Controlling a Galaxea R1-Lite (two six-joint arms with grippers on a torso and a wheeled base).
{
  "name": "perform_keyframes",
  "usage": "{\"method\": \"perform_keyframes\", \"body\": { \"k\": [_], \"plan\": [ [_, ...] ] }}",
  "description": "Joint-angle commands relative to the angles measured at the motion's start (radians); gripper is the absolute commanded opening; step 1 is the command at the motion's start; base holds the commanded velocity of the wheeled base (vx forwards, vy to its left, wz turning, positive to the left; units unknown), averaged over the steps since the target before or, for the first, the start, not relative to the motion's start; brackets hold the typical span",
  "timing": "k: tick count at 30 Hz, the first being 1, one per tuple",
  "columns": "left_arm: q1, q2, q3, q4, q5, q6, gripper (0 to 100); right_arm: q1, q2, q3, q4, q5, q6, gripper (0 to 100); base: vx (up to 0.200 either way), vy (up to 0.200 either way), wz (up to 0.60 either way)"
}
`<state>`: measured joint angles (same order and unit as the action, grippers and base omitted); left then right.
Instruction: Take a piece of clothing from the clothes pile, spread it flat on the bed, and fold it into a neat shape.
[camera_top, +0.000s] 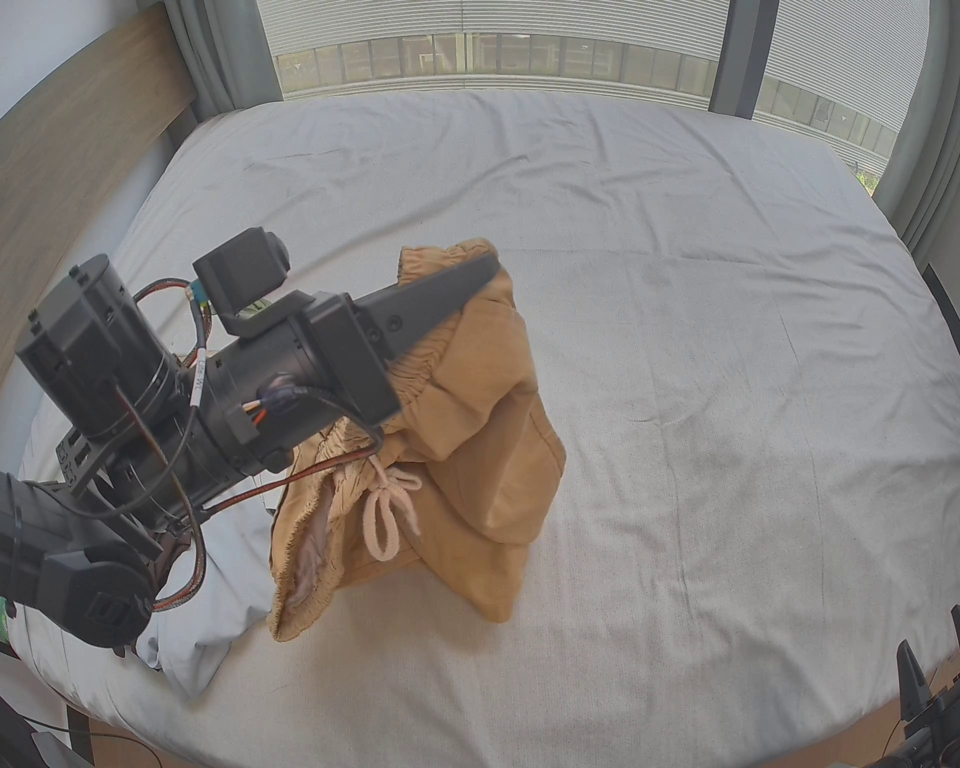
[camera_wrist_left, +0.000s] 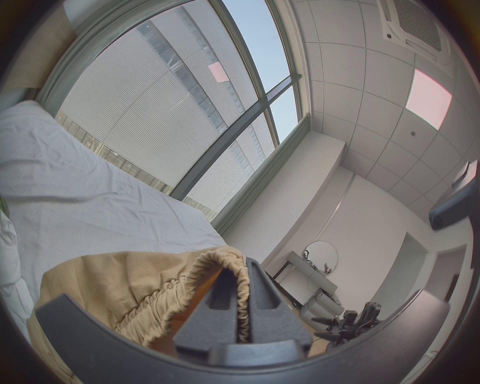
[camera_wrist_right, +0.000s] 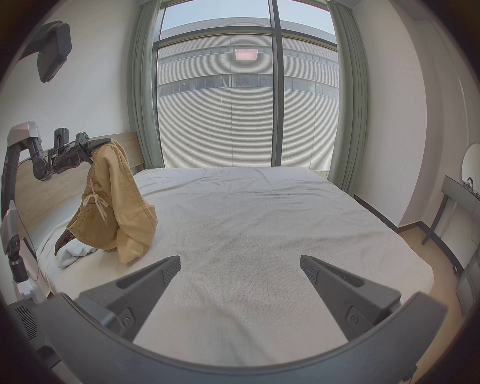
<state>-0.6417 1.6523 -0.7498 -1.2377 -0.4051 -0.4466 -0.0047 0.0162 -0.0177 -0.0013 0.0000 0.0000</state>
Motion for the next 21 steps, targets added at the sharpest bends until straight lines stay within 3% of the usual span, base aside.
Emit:
{"method": "perform_keyframes", "body": {
  "k": [1, 5, 11, 16, 21],
  "plan": [
    [-0.012, -0.014, -0.023, 0.003, 0.000, -0.035, 0, 0.000, -0.016, 0.018, 0.000, 0.000, 0.000, 100, 0.000, 0.000, 0.00],
    [-0.018, -0.025, -0.014, 0.007, 0.000, -0.103, 0, 0.000, -0.016, 0.018, 0.000, 0.000, 0.000, 100, 0.000, 0.000, 0.00],
    [0.014, 0.027, 0.093, -0.031, -0.006, -0.096, 0, 0.000, -0.016, 0.018, 0.000, 0.000, 0.000, 100, 0.000, 0.000, 0.00],
    [0.014, 0.052, 0.095, -0.140, -0.003, -0.104, 0, 0.000, -0.016, 0.018, 0.000, 0.000, -0.002, 100, 0.000, 0.000, 0.00],
    [0.013, 0.061, 0.092, -0.154, 0.003, -0.092, 0, -0.001, -0.016, 0.018, -0.002, 0.000, -0.005, 100, 0.000, 0.000, 0.00]
  ]
}}
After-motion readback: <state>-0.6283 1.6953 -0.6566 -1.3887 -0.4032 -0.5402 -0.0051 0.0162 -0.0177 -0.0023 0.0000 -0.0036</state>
